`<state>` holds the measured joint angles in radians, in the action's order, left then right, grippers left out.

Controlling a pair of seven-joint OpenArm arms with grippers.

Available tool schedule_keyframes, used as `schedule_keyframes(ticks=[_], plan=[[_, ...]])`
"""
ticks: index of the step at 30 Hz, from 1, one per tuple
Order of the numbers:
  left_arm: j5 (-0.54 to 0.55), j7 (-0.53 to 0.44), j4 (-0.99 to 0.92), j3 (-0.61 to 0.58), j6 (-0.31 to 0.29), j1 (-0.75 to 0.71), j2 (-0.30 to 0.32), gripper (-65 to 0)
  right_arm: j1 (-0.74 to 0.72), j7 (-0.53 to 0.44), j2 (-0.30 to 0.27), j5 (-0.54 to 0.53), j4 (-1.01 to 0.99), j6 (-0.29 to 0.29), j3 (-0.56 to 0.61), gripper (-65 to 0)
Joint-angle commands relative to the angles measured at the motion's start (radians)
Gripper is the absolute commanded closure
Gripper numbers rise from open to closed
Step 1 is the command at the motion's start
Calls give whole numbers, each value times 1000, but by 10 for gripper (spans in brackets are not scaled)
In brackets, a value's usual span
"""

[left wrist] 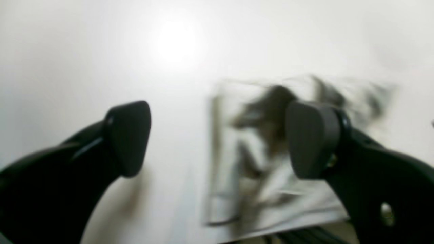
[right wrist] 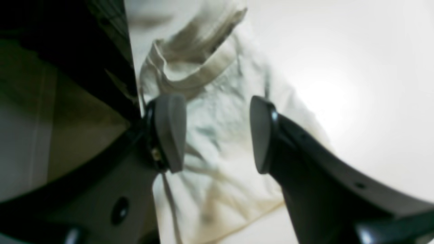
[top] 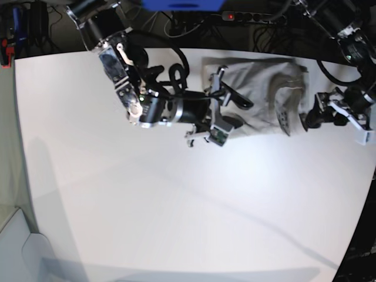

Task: Layout the t-shirt on the table in an organized manner, then fold the t-shirt properly
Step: 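Release the left gripper and regrasp the folded bundle's end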

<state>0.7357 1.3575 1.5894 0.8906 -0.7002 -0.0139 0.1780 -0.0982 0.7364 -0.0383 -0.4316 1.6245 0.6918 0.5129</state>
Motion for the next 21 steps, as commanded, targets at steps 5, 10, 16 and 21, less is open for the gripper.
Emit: schedule_keyframes(ticks=[5, 10, 16, 21], plan=[[112, -6, 95, -121, 2, -16, -24, -615, 38, -18, 1, -17, 24, 6, -81, -306], [195, -6, 199, -238, 2, -48, -28, -614, 61, -18, -25, -17, 23, 6, -86, -306], [210, -8, 211, -284, 2, -71, -54, -614, 78, -18, -44, -17, 21, 6, -89, -306], [256, -8, 234, -273, 2, -74, -48, -614, 90, -18, -47, -16, 18, 6, -89, -306]])
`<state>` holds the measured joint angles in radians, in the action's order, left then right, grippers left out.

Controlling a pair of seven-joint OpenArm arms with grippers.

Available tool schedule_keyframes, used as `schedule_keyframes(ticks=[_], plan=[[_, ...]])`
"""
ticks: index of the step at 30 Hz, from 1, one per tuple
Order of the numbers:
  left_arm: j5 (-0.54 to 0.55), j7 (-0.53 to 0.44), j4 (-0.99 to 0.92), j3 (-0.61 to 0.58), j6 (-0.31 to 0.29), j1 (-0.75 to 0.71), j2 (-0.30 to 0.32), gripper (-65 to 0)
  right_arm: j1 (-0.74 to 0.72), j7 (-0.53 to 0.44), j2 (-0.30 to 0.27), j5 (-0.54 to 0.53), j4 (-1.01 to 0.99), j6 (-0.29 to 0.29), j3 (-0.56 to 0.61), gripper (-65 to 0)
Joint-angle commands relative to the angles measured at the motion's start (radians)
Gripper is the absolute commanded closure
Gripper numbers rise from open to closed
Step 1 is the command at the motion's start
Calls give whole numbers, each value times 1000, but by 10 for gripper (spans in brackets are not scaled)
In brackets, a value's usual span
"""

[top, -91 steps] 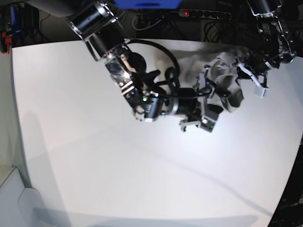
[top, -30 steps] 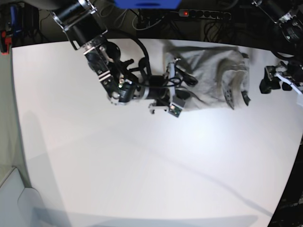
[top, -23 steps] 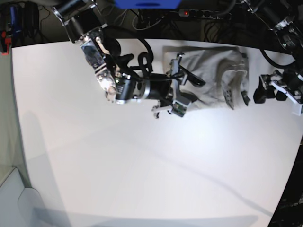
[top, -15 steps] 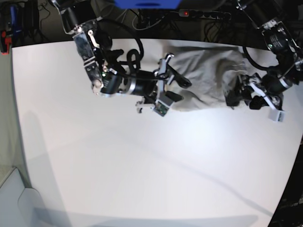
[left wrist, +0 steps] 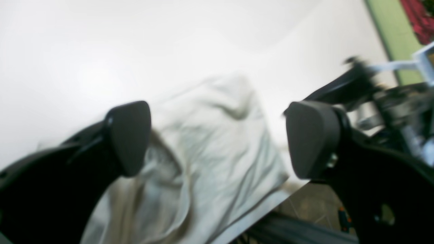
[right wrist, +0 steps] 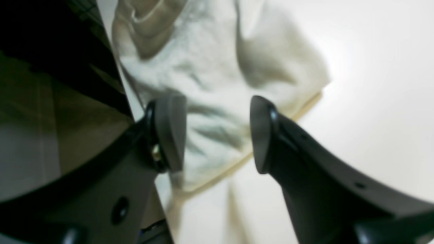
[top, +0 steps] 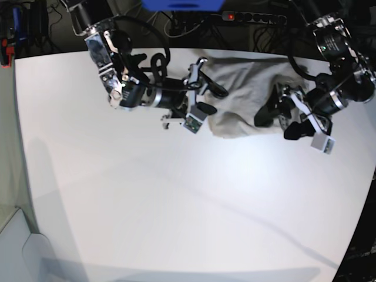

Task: Layout the t-shirt on the table in an organized manner, then fold the t-shirt properly
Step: 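Release the left gripper and regrasp the folded bundle's end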

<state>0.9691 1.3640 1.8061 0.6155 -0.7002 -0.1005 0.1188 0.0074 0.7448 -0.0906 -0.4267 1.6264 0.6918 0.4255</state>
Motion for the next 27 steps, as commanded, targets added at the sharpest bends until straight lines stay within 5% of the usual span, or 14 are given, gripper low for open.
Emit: schedule_keyframes(ticks=[1, 10, 27], plan=[[24, -15, 19, 2, 2, 11, 14, -614, -16, -26, 4, -21, 16, 6, -1, -306], [21, -15, 11, 188, 2, -3, 74, -614, -14, -26, -16, -21, 16, 6, -1, -306], [-106, -27, -216, 182, 2, 98, 75, -613, -14, -26, -16, -21, 16, 6, 0, -306]])
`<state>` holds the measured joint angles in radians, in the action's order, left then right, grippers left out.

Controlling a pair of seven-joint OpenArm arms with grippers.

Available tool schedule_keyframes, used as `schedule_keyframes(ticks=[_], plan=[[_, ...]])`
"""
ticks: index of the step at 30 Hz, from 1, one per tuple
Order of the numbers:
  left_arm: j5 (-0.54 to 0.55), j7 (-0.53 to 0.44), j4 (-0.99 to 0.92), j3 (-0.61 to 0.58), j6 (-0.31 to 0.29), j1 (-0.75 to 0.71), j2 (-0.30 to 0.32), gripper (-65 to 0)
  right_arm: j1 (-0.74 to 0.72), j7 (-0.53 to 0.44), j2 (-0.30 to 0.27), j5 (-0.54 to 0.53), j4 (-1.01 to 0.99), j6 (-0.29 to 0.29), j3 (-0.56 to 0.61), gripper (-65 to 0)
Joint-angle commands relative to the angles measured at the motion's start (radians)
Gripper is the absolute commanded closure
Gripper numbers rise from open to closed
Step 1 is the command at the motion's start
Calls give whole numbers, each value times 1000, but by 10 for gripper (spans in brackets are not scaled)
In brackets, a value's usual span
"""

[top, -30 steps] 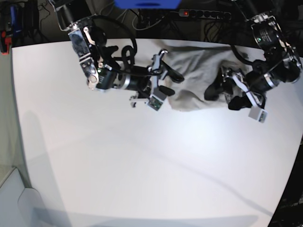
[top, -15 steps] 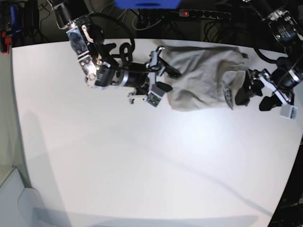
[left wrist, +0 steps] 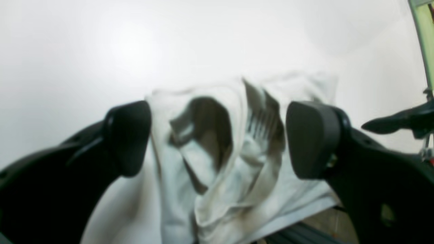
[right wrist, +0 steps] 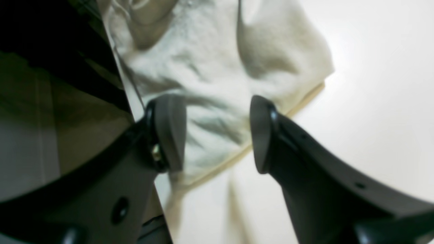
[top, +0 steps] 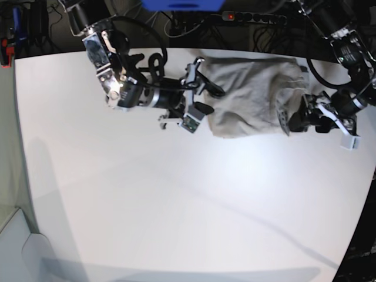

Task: Layout the t-shirt on the table in an organized manner, then fold the t-shirt properly
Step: 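Release the left gripper and regrasp the folded bundle's end, then pull the bundle end with the left gripper to flatten the stack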

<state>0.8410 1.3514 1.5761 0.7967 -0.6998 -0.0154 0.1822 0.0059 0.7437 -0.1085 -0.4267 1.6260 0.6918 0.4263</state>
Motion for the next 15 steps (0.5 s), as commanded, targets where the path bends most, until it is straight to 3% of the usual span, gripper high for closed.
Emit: schedule_keyframes(ticks=[1, 15], plan=[[22, -14, 13, -6, 2, 19, 12, -613, -13, -25, 2, -21, 16, 6, -1, -306], [22, -91, -55, -139, 2, 19, 21, -612, -24, -25, -9, -21, 16, 6, -1, -306]])
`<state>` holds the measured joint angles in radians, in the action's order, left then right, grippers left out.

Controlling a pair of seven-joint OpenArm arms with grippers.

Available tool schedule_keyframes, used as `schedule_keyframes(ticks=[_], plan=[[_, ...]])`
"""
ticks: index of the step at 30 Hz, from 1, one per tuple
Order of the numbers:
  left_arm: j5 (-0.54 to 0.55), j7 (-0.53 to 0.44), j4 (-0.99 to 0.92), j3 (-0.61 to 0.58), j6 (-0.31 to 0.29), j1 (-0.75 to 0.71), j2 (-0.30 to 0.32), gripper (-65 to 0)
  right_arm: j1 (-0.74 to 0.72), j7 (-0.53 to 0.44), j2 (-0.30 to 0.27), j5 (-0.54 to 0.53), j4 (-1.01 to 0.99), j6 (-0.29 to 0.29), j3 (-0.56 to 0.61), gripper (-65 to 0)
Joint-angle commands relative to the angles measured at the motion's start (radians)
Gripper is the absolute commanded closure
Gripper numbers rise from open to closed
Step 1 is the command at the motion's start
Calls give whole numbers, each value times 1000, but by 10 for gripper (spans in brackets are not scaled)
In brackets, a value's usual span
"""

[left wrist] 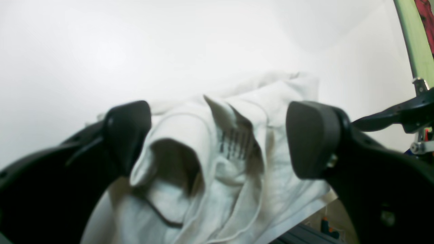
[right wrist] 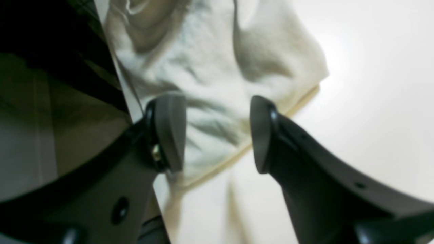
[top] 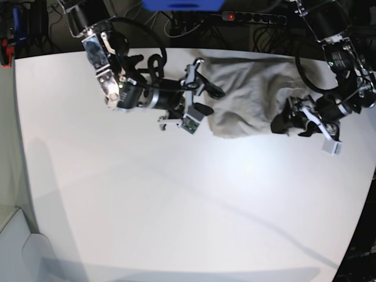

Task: Layout the t-shirt on the table in an organized manner, then fold the t-shirt properly
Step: 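Pull the bundle end with the left gripper to flatten the stack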

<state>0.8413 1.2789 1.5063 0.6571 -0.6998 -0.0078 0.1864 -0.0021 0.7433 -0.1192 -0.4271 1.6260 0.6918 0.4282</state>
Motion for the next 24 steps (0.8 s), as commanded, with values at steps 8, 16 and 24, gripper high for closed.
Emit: schedule_keyframes(ticks=[8, 16, 24], plan=[[22, -21, 15, 0, 2, 16, 17, -611, -16, -24, 0, -20, 16, 6, -2, -306], [22, -15, 15, 0, 2, 19, 17, -241, -17, -24, 0, -20, 16, 6, -2, -306], [-41, -17, 14, 3, 2, 21, 17, -218, -17, -24, 0, -20, 16, 6, -2, -306]])
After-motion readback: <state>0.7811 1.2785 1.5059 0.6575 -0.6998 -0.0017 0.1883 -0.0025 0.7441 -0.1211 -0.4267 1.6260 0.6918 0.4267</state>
